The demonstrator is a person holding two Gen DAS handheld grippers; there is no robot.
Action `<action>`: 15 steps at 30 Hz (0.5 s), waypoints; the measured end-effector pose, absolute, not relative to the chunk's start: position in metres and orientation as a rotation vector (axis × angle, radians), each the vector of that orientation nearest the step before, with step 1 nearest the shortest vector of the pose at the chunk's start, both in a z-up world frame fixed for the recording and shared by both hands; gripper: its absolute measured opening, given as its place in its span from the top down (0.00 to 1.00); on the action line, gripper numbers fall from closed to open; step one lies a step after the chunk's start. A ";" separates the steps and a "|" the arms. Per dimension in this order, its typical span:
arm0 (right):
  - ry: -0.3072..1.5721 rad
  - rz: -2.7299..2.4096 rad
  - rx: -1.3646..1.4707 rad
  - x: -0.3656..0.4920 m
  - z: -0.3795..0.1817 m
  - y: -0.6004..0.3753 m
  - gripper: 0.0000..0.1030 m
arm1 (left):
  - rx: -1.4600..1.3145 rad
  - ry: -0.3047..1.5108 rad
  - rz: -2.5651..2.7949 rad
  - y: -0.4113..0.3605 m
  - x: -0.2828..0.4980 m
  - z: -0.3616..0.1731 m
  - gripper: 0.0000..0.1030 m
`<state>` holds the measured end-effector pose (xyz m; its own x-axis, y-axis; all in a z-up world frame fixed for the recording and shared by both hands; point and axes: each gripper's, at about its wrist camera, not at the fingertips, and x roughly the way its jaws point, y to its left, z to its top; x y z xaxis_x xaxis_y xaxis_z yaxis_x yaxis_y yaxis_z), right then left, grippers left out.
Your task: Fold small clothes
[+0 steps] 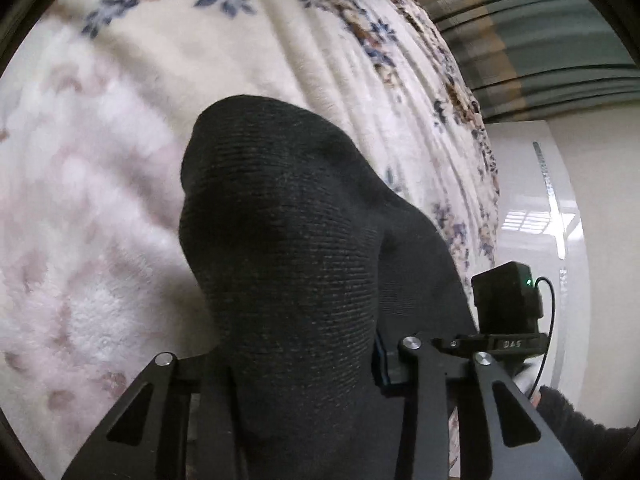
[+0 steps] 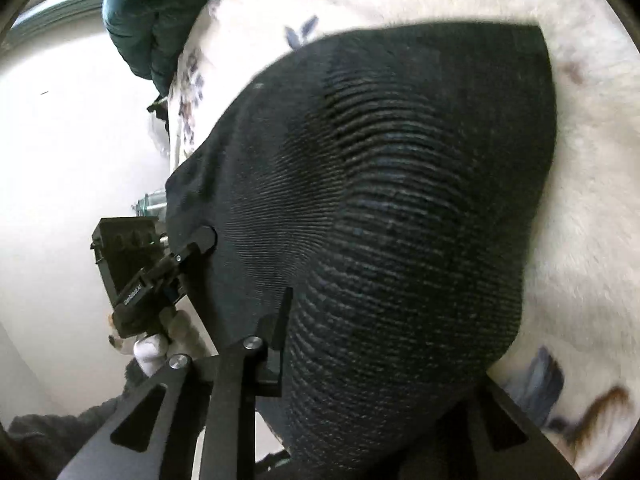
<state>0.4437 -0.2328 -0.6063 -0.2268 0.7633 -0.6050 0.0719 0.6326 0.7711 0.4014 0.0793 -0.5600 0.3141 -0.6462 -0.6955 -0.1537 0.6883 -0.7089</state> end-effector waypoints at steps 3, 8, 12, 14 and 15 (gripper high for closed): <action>1.663 0.706 0.748 0.442 -0.593 -0.246 0.79 | -0.762 1.241 -0.414 0.074 0.422 -0.540 0.69; 1.547 0.644 0.832 0.469 -0.556 -0.278 0.79 | -0.687 1.234 -0.480 0.051 0.489 -0.505 0.69; 1.447 0.576 0.850 0.522 -0.529 -0.310 0.79 | -0.631 1.220 -0.536 0.027 0.564 -0.486 0.69; 1.416 0.537 0.852 0.552 -0.524 -0.327 0.79 | -0.589 1.219 -0.572 0.008 0.609 -0.485 0.69; 1.404 0.523 0.849 0.566 -0.523 -0.334 0.79 | -0.568 1.223 -0.584 -0.001 0.630 -0.487 0.68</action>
<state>0.5656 -0.3337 -0.5234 0.1292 0.7627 -0.6337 0.1628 0.6141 0.7722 0.6295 -0.0005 -0.4867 0.2353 -0.6847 -0.6898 0.1061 0.7236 -0.6820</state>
